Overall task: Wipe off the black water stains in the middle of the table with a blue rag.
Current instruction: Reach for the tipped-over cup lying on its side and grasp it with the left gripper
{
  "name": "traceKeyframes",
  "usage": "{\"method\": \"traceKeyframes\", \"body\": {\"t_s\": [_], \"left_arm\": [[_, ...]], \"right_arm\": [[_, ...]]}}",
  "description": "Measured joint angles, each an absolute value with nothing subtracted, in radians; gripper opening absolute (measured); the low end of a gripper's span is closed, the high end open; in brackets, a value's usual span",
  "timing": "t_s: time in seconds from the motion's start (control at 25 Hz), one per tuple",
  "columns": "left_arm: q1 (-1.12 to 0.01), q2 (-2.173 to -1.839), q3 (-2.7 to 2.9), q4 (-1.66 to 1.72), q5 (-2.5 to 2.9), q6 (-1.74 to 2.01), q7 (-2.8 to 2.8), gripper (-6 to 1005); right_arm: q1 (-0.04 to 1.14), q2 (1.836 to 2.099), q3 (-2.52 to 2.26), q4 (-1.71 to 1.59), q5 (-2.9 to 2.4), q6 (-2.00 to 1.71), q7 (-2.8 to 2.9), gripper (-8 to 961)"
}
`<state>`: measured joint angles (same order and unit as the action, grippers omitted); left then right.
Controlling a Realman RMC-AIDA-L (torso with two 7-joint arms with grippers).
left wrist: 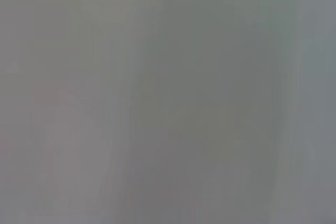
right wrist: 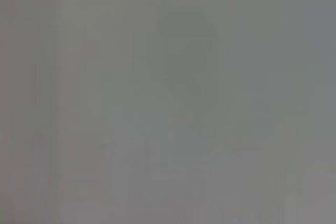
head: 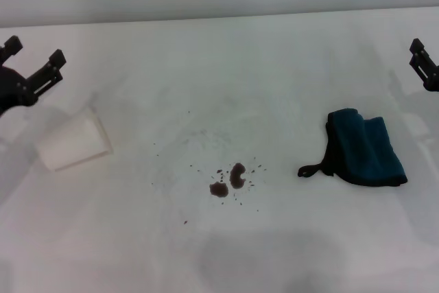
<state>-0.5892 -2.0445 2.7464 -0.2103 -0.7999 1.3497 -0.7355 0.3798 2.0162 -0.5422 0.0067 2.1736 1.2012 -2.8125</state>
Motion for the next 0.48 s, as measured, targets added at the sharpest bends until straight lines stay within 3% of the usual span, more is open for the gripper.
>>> {"method": "traceKeyframes", "body": {"t_s": [0.28,0.48], "left_arm": [[-0.741,-2.056,2.845,-0.667,-0.637,1.529,-1.190,877],[-0.825,-2.038,2.846,-0.877,-0.490,1.678,-1.337,876]], "right_arm": [[0.391,2.016,-0.535,0.002,2.175,1.194,-2.810,696],[0.400,2.017,-0.534,0.002,2.175,1.192,-2.810,696]]}}
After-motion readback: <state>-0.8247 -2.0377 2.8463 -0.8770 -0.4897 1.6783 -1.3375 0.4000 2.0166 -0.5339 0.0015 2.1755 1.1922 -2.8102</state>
